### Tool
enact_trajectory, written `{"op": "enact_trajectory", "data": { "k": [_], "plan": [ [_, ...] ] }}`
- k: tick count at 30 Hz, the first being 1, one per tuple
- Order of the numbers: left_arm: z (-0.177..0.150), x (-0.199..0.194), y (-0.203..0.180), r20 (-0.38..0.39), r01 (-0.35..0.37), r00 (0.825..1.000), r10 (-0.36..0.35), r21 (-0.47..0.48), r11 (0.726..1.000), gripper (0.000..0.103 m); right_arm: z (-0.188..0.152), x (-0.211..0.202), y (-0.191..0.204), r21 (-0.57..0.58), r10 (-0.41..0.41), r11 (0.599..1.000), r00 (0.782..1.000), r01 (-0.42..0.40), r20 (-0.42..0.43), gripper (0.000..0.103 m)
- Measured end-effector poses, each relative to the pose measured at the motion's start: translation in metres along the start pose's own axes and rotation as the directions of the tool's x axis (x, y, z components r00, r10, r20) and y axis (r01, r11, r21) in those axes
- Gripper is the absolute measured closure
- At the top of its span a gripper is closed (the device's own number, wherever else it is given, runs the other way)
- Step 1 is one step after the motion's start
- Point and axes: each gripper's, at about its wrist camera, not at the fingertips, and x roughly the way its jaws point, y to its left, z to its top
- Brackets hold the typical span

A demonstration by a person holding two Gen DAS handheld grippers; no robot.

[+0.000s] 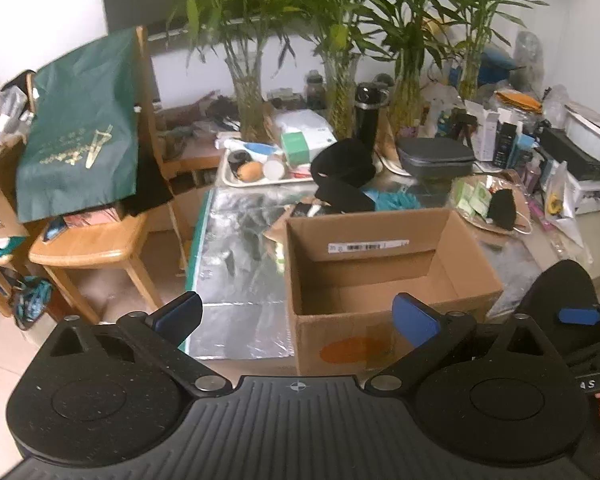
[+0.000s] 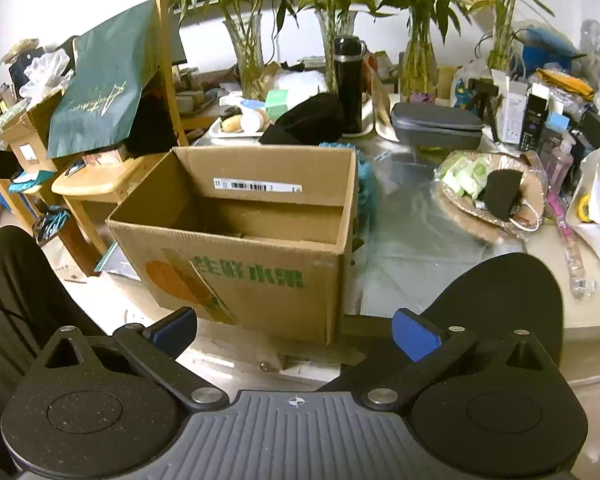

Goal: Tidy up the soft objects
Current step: 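Move both tools toward the table beside the open cardboard box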

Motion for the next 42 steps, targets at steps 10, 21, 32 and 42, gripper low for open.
{"op": "enact_trajectory", "data": {
  "k": [10,21,32,42],
  "plan": [
    [-0.010,0.035,0.008,-0.060,0.091,0.994,-0.093,-0.027,0.995,0.000,0.007,0.025,0.004,-0.014,-0.016,1.000,0.998,0.016,-0.053,0.000],
    [0.001,0.067,-0.004,-0.105,0.127,0.986,-0.128,-0.012,0.992,0.000,0.027,0.046,-0.005,-0.005,-0.046,0.999,0.994,0.046,-0.096,0.000],
    [0.012,0.091,-0.003,-0.106,0.177,0.978,-0.178,-0.022,0.984,0.000,0.051,0.063,-0.012,-0.003,-0.054,0.999,0.992,0.054,-0.114,0.000],
    [0.023,0.111,0.001,-0.109,0.177,0.978,-0.178,-0.020,0.984,0.000,0.072,0.079,-0.017,-0.011,-0.053,0.999,0.992,0.052,-0.116,0.000]
  ]
}}
